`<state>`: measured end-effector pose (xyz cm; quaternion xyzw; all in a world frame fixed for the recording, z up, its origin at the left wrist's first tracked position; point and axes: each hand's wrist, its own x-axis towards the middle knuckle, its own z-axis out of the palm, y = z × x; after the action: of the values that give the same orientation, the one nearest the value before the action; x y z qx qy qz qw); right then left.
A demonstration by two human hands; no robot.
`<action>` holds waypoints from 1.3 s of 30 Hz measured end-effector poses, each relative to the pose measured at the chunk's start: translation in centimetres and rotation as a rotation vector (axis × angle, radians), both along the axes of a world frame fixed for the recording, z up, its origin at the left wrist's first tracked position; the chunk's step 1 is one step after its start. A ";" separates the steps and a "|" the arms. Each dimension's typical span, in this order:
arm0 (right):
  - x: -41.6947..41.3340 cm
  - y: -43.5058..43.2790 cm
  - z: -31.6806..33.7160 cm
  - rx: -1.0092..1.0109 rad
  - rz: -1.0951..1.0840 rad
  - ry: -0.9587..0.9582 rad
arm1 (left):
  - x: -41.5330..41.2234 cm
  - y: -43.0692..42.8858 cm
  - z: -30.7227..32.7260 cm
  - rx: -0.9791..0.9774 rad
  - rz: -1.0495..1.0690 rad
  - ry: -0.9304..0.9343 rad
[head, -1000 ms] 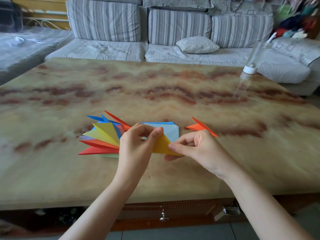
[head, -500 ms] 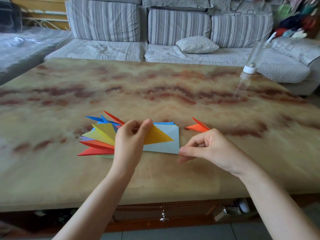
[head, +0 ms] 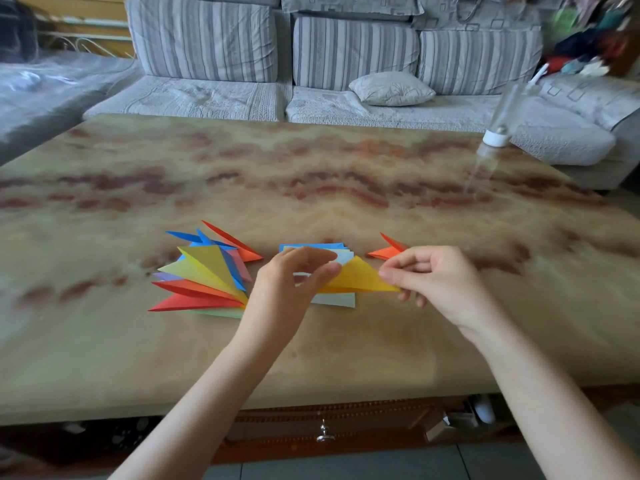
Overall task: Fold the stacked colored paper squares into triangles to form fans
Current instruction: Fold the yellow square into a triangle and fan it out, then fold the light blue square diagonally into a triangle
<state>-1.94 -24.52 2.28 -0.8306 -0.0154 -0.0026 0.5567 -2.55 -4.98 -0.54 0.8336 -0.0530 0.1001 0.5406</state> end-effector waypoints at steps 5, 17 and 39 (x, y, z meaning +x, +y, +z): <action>1.1 -3.1 -0.3 -0.164 -0.155 -0.007 | 0.2 0.6 -0.8 0.401 -0.037 -0.035; 1.9 -2.8 -2.3 -0.650 -0.363 -0.100 | 1.1 1.1 -1.5 0.466 -0.144 -0.010; 0.6 2.3 -2.0 -0.194 0.156 -0.683 | 0.2 1.9 1.4 -0.237 -0.015 -0.008</action>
<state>-1.31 -22.20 0.24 -0.8271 -0.2640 -0.2359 0.4366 -2.39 -3.07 0.86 0.7630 -0.0492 0.1051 0.6358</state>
